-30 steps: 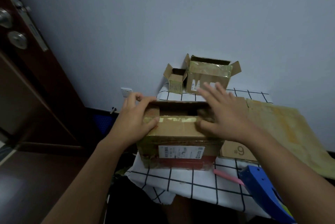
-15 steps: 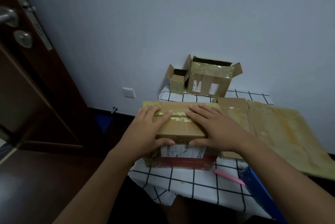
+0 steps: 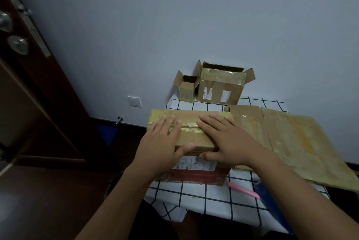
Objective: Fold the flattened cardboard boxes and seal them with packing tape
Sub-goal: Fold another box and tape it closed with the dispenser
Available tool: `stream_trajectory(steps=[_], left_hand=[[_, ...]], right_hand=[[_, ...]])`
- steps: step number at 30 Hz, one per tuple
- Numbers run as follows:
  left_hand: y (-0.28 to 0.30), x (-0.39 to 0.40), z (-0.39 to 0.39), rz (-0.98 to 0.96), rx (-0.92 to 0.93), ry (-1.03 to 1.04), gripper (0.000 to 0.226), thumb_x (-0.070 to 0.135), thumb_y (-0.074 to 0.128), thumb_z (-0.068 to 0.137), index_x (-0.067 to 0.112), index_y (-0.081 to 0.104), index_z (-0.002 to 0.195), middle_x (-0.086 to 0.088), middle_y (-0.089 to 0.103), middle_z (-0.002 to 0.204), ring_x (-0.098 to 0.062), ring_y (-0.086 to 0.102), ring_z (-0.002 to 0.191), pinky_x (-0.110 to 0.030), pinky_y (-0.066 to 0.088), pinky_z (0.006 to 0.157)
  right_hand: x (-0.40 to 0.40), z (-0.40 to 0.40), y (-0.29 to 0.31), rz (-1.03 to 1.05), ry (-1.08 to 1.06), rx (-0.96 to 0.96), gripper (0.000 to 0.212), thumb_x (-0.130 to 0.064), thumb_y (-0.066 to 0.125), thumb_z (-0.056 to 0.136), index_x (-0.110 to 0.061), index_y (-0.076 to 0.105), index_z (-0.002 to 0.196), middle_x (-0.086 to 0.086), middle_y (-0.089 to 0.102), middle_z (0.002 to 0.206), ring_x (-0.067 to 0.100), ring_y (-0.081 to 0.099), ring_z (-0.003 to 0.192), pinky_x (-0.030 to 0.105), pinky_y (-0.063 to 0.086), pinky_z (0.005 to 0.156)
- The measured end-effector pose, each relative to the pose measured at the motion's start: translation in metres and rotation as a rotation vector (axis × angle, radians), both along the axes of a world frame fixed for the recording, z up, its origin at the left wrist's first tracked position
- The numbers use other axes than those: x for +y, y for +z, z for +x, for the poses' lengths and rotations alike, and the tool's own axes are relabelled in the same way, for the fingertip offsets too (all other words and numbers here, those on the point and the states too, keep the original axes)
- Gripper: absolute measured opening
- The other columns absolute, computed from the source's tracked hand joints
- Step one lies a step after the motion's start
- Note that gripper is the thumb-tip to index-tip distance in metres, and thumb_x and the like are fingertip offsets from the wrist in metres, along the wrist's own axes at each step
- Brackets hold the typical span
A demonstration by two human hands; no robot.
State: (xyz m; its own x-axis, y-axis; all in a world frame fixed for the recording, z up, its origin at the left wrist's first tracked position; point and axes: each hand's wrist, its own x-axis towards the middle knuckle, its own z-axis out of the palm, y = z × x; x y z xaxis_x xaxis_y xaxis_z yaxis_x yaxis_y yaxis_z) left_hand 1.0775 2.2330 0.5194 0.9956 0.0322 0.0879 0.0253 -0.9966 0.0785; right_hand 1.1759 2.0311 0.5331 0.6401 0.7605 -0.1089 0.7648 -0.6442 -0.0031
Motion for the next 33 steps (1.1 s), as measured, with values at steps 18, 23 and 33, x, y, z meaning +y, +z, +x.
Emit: stream_trajectory(steps=[18, 23, 33], left_hand=[[-0.008, 0.001, 0.005, -0.002, -0.03, 0.032, 0.079, 0.055, -0.013, 0.086, 0.028, 0.013, 0.156, 0.002, 0.011, 0.164, -0.014, 0.004, 0.151, -0.034, -0.002, 0.12], [-0.005, 0.0, 0.001, -0.038, -0.062, 0.041, 0.069, 0.055, -0.002, 0.094, 0.029, 0.019, 0.154, 0.002, 0.018, 0.163, -0.014, 0.01, 0.15, -0.035, 0.002, 0.121], [0.007, -0.007, 0.026, -0.063, 0.055, -0.006, 0.058, 0.051, 0.015, 0.101, 0.037, 0.0, 0.154, 0.0, -0.003, 0.165, -0.018, -0.007, 0.151, -0.041, -0.001, 0.122]], right_hand=[[0.033, 0.011, 0.006, 0.076, 0.017, 0.161, 0.052, -0.053, 0.015, 0.104, -0.044, 0.006, 0.155, -0.015, -0.007, 0.164, 0.015, -0.012, 0.151, 0.044, -0.006, 0.122], [0.028, 0.01, 0.011, 0.031, -0.021, 0.084, 0.058, -0.062, 0.012, 0.1, -0.045, 0.003, 0.155, -0.014, -0.006, 0.164, 0.017, -0.009, 0.152, 0.045, -0.008, 0.122], [0.023, 0.009, 0.003, 0.059, -0.078, 0.106, 0.062, -0.065, 0.009, 0.098, -0.044, -0.006, 0.154, -0.014, -0.011, 0.164, 0.015, -0.012, 0.151, 0.043, -0.006, 0.122]])
